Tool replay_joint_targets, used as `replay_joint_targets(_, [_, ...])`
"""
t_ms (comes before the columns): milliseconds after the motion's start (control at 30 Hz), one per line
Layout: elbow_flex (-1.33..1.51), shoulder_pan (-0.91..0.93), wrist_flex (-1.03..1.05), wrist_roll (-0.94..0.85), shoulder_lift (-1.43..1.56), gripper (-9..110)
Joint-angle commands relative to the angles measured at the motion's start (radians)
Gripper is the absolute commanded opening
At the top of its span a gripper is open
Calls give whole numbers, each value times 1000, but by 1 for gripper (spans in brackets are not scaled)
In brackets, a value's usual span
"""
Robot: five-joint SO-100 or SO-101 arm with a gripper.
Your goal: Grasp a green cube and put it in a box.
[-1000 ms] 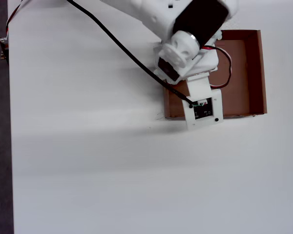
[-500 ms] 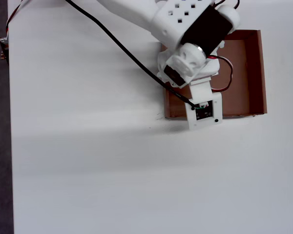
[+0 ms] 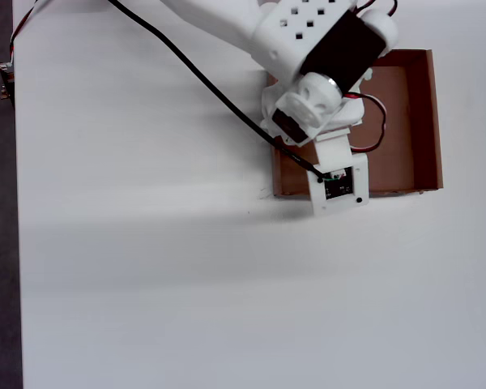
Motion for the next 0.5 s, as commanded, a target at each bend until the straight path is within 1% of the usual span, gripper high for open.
replay_joint_targets(0, [-18, -9, 3, 3, 26, 22])
replay_joint_targets(300, [92, 28, 17, 6, 193, 22])
replay_joint_targets(467, [238, 92, 14, 8, 357, 22])
